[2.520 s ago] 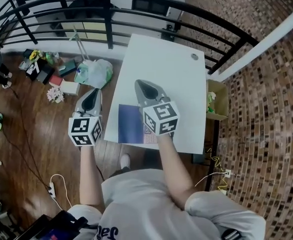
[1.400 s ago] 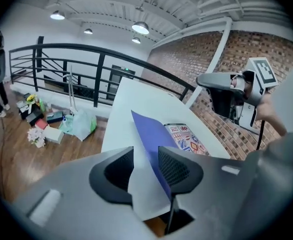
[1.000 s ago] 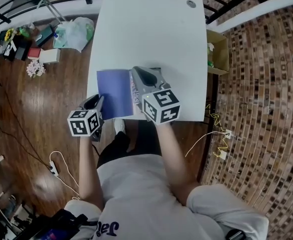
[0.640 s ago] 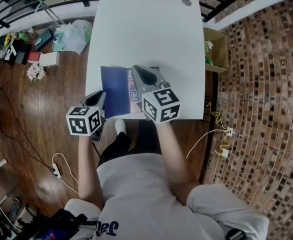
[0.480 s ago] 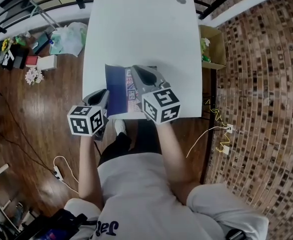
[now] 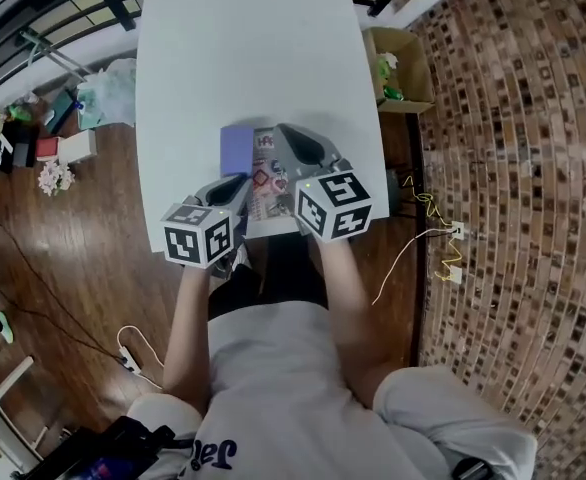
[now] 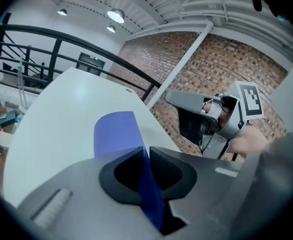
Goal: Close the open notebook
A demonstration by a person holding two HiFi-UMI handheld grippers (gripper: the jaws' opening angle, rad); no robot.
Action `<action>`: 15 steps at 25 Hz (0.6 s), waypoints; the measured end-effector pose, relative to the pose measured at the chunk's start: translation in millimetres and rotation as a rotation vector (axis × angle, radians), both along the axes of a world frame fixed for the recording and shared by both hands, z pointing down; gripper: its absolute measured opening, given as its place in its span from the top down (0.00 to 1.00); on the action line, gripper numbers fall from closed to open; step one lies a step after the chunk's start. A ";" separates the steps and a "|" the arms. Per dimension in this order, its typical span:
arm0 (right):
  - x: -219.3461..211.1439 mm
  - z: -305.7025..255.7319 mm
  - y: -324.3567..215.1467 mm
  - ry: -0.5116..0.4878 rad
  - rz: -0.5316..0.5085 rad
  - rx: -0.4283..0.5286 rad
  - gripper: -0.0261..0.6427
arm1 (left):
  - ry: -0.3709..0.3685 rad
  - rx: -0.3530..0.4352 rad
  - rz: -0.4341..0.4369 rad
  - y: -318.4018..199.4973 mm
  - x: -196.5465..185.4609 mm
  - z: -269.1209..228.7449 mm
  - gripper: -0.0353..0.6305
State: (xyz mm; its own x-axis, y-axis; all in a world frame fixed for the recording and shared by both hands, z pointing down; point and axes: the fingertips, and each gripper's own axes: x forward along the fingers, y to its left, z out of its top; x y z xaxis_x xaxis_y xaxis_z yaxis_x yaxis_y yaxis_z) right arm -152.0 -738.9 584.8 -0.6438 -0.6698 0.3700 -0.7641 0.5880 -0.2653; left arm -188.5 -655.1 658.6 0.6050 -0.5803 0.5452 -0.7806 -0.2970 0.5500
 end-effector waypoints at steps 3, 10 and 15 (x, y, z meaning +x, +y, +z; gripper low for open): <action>29.8 0.2 -8.6 0.006 0.062 -0.001 0.97 | 0.030 -0.017 0.032 -3.9 22.4 3.0 0.86; 78.2 6.5 -16.6 0.006 0.157 -0.018 0.97 | 0.119 -0.080 0.038 -18.4 62.9 18.5 0.88; 89.8 11.7 -17.6 -0.004 0.164 -0.027 0.97 | 0.093 -0.130 0.056 -26.2 82.2 40.7 0.88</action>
State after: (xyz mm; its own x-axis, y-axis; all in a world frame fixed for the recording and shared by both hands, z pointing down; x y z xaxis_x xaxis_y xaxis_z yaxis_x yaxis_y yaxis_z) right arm -62.3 -756.5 596.5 -0.5283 -0.7558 0.3869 -0.8482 0.4484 -0.2820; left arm -106.4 -681.3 699.3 0.6858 -0.4728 0.5533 -0.7086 -0.2601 0.6560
